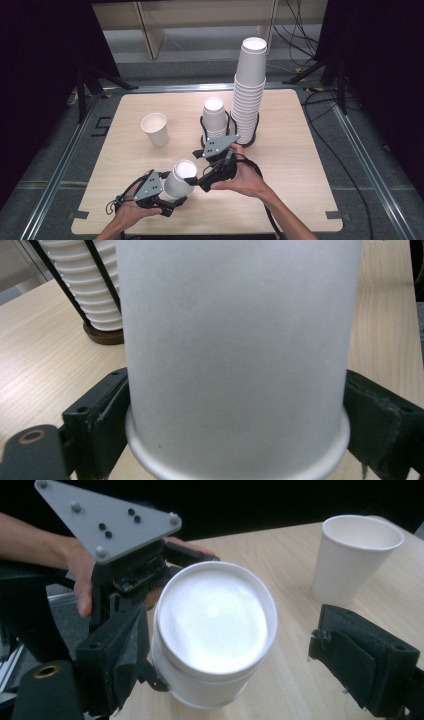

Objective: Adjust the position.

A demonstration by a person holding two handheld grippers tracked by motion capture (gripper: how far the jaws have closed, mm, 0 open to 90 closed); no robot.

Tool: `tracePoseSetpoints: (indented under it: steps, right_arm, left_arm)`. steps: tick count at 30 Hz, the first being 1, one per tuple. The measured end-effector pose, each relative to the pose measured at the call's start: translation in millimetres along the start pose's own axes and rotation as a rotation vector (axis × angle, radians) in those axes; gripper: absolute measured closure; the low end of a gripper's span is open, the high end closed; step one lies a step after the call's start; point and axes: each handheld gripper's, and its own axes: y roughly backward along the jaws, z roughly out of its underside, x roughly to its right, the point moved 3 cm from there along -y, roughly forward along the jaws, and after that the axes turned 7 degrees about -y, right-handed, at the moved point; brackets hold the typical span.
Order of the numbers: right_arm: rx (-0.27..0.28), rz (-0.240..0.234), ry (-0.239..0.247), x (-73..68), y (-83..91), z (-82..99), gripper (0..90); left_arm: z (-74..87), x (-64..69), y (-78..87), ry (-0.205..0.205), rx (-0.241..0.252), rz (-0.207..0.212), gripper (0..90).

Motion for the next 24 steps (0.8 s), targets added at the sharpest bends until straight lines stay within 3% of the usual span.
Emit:
tracePoseSetpoints:
  steps: [7,23,24]
  right_arm:
    - [-0.051,-0.029,0.017,-2.5,-6.4,3.3,15.5]
    - [-0.111,-0.073,0.018,-7.8,-22.7,9.8,15.6]
    - [-0.124,-0.074,-0.016,-10.0,-22.5,10.8,15.6]
  left_arm:
    - [0.7,1.6,0.3,-0.023,-0.023,0.019,10.8]
    - [-0.5,7.1,-2.4,-0.075,-0.046,0.041,10.7]
    - [-0.5,7.5,-2.4,-0.076,-0.044,0.037,10.7]
